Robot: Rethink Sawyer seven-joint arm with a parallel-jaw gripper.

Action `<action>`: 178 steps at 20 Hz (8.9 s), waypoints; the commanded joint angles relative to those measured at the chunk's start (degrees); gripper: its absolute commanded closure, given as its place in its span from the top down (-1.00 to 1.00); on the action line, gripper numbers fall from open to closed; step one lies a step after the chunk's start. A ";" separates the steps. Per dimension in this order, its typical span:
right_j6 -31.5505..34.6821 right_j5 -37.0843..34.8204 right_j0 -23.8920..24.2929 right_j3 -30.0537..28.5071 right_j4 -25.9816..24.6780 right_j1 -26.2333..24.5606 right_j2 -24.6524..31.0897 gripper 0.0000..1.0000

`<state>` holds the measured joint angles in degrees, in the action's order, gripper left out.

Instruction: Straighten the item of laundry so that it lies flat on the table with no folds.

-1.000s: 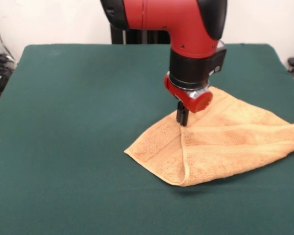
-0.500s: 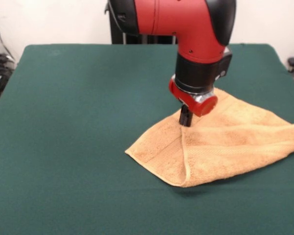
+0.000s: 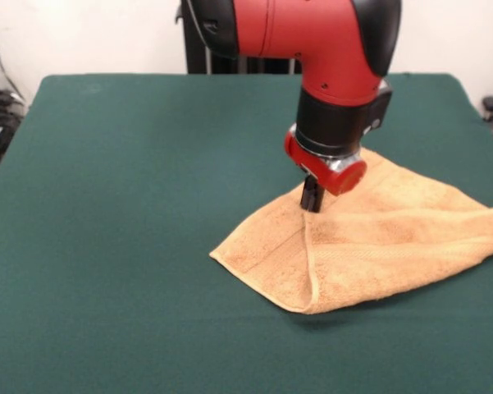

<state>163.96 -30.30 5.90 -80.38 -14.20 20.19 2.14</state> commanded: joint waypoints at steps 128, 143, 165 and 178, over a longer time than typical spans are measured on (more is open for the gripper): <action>0.96 -4.67 -0.02 -7.81 5.48 5.13 4.32 -1.00; 2.52 -1.45 -1.22 -4.89 4.78 1.02 2.90 -1.00; 3.17 2.76 -1.24 -1.68 3.11 -3.81 1.00 -1.00; 4.27 1.72 -3.30 -5.92 3.52 -2.59 -0.65 -1.00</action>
<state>163.96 -31.17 4.61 -82.81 -11.05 20.70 1.35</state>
